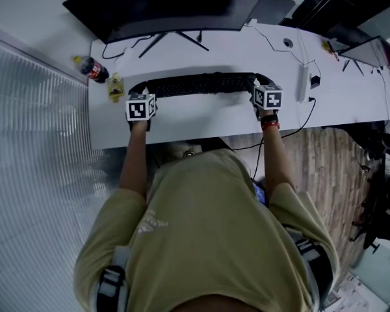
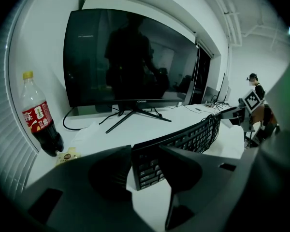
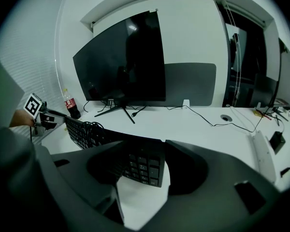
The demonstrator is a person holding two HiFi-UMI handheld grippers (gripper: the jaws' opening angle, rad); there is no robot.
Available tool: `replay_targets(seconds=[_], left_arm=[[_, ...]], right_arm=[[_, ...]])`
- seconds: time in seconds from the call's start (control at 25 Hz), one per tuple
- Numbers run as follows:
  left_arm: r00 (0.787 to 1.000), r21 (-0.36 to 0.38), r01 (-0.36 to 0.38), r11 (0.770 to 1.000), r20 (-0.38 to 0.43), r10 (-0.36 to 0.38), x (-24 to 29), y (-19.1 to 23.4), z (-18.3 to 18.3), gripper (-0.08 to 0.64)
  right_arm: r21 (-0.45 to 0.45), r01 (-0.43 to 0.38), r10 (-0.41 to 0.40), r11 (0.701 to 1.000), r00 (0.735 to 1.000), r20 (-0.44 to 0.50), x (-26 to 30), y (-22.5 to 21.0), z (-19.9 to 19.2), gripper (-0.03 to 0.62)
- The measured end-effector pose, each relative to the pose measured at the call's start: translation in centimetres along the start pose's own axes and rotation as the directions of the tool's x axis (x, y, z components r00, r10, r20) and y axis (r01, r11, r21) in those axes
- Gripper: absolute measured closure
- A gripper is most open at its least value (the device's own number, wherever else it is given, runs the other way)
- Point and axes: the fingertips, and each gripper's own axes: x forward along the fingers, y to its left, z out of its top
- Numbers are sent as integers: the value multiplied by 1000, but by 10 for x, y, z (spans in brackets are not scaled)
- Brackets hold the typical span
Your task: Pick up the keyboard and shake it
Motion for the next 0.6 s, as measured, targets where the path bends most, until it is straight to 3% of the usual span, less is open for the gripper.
replay_targets(seconds=[0.6], left_arm=[[1000, 59, 6, 998, 26, -8, -30, -16, -20, 379]], right_arm=[[-38, 32, -32, 999, 999, -6, -38, 15, -24, 351]])
